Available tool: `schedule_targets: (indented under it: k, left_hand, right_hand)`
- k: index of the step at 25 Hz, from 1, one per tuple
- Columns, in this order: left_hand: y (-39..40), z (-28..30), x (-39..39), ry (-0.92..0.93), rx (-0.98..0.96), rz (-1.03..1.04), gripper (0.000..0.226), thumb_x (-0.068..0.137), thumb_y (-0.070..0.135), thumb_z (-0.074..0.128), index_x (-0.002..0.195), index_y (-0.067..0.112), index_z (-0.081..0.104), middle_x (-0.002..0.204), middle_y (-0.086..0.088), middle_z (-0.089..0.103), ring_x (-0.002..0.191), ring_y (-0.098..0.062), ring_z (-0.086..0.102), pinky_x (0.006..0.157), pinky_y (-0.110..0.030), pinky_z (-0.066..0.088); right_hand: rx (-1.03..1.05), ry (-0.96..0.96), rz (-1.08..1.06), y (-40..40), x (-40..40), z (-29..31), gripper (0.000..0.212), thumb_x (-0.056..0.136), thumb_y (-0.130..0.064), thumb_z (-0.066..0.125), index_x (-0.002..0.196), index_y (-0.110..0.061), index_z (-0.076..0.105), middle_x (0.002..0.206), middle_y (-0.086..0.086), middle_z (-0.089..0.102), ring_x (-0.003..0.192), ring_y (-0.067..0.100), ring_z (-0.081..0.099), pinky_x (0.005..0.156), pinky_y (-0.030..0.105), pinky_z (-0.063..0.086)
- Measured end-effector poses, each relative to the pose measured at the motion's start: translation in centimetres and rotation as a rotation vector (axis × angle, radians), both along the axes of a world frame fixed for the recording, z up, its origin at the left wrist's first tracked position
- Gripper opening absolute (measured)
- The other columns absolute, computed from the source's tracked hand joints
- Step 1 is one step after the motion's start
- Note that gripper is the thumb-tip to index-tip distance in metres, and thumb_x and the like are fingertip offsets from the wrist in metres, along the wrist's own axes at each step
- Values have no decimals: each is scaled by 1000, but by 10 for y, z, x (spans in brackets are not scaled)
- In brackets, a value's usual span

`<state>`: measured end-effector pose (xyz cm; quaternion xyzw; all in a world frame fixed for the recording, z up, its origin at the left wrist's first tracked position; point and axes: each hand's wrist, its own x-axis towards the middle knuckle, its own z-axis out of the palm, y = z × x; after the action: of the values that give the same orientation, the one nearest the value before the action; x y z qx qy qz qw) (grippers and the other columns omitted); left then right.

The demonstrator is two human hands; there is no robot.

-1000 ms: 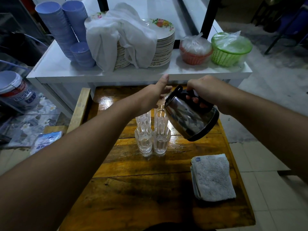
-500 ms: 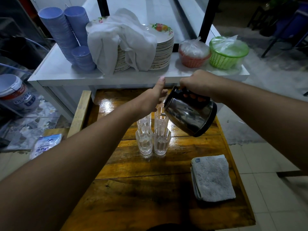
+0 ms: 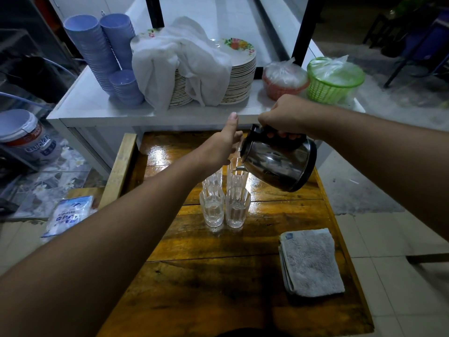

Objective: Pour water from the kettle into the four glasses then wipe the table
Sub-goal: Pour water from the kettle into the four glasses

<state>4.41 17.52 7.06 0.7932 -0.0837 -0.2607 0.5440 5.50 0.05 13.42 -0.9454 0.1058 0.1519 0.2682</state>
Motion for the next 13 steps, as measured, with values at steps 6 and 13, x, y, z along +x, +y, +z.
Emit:
schedule_targets:
  k: [6,13]
  left_hand:
    - [2,-1,-1,59,-66,62,85,94,70,9,150,14,41,154,-8,43,136,-25,44,111,-48,34]
    - [7,1,1,92,-115,138,84,95,69,11,144,12,49,148,-9,50,129,-27,50,106,-47,41]
  right_hand:
    - [-50,-38,50,1,6,2,34,87,-37,58,83,-7,74,62,6,64,56,23,56,56,30,46]
    - [-84,-1,131,5,8,11,27,91,-32,58,80,-10,70,58,4,60,53,21,55,53,28,45]
